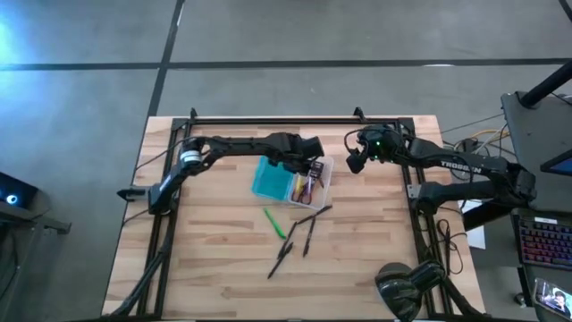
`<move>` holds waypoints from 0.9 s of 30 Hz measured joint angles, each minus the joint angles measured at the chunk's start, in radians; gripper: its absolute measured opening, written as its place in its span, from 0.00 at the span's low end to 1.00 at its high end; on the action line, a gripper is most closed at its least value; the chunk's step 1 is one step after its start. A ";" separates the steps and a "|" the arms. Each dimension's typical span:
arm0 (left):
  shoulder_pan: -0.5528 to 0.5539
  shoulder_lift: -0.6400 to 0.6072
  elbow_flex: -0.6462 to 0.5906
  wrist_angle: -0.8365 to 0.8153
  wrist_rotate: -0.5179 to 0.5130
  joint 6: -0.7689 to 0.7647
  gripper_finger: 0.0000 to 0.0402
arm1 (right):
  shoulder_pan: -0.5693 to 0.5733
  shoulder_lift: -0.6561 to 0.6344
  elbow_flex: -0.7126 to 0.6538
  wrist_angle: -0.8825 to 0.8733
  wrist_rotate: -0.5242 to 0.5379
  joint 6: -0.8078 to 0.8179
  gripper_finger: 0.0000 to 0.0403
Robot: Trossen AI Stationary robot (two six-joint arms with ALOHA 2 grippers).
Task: Pick & place school supplies into a supply box
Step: Put the yellow pen into the supply box, then put the black pen into the supply box
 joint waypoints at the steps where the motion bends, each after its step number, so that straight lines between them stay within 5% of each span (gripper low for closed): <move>1: -0.003 -0.005 0.000 -0.010 0.010 0.017 0.23 | 0.000 0.000 -0.001 0.005 0.000 0.001 0.54; 6: -0.061 -0.060 0.006 -0.020 0.048 0.179 0.26 | -0.003 0.001 -0.002 0.019 -0.005 -0.004 0.54; 14: -0.260 -0.183 -0.080 -0.214 0.083 0.801 0.26 | -0.005 0.001 -0.002 0.022 -0.015 -0.052 0.54; 19: -0.362 -0.191 -0.161 -0.140 0.097 1.094 0.26 | -0.006 0.002 -0.002 0.019 -0.016 -0.080 0.54; 27: -0.409 -0.189 -0.307 -0.091 0.095 1.113 0.26 | -0.006 0.000 -0.002 -0.067 -0.059 -0.107 0.54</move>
